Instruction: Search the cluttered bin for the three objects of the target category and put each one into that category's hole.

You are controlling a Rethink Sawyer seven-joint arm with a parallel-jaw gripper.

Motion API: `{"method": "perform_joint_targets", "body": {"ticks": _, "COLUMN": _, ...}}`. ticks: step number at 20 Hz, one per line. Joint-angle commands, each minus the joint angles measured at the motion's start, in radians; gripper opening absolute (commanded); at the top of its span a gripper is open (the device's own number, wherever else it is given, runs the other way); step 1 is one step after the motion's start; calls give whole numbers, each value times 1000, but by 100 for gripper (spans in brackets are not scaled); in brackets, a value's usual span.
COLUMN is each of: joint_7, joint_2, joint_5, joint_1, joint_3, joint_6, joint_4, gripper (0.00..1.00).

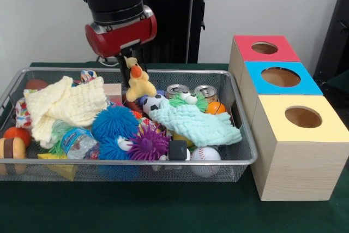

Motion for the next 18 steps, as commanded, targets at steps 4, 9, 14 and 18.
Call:
{"method": "perform_joint_targets", "body": {"ticks": 4, "joint_7": 131, "joint_2": -64, "joint_5": 72, "joint_1": 20, "joint_3": -47, "joint_6": 68, "joint_4": 114, "gripper": 0}}
{"method": "perform_joint_targets", "body": {"ticks": 9, "joint_7": 139, "joint_2": -93, "joint_5": 87, "joint_1": 23, "joint_3": -58, "joint_6": 40, "joint_4": 153, "gripper": 0}}
{"method": "perform_joint_targets", "body": {"ticks": 14, "joint_7": 153, "joint_2": -136, "joint_5": 103, "joint_1": 24, "joint_3": -66, "joint_6": 12, "joint_4": 207, "gripper": 0}}
{"method": "perform_joint_targets", "body": {"ticks": 18, "joint_7": 165, "joint_2": -168, "joint_5": 117, "joint_1": 25, "joint_3": -75, "joint_6": -19, "joint_4": 251, "gripper": 0}}
